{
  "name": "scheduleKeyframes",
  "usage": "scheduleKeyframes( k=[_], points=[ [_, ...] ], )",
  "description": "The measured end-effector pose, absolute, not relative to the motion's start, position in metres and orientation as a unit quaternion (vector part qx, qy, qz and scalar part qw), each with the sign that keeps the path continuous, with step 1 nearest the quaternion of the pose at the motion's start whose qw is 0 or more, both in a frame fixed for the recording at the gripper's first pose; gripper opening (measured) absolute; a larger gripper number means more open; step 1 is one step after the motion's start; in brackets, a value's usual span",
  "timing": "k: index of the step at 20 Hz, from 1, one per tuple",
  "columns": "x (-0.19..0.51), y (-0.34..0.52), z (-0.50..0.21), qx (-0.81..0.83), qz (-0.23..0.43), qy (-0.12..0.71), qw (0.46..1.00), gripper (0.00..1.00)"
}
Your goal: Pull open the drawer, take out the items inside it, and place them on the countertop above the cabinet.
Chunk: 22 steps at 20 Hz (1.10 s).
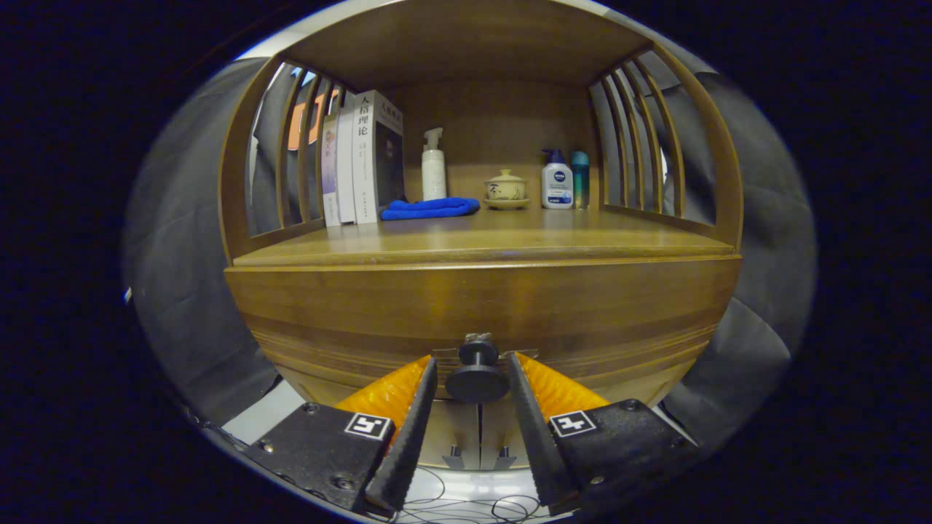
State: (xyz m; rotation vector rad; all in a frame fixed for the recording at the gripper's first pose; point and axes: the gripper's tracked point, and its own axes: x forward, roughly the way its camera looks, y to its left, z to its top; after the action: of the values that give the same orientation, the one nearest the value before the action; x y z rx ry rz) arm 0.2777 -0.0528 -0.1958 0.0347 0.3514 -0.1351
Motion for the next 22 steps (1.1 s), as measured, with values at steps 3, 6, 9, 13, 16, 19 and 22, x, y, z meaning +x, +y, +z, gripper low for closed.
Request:
scheduleKeyframes(
  k=[3, 6, 9, 13, 16, 19, 22],
  points=[
    [0.285, -0.053, -0.200, 0.014, -0.071, 0.171, 0.983, 0.55],
    [0.285, -0.056, -0.200, 0.009, -0.076, 0.167, 0.983, 0.48],
    [0.280, -0.055, -0.202, 0.053, -0.081, 0.178, 0.979, 0.44],
    [0.271, -0.055, -0.202, 0.036, -0.082, 0.181, 0.979, 0.41],
    [0.247, -0.052, -0.203, 0.037, -0.081, 0.178, 0.980, 0.41],
    [0.223, -0.051, -0.204, 0.006, -0.072, 0.176, 0.982, 0.41],
    [0.200, -0.047, -0.204, 0.014, -0.061, 0.174, 0.983, 0.41]
  ],
)
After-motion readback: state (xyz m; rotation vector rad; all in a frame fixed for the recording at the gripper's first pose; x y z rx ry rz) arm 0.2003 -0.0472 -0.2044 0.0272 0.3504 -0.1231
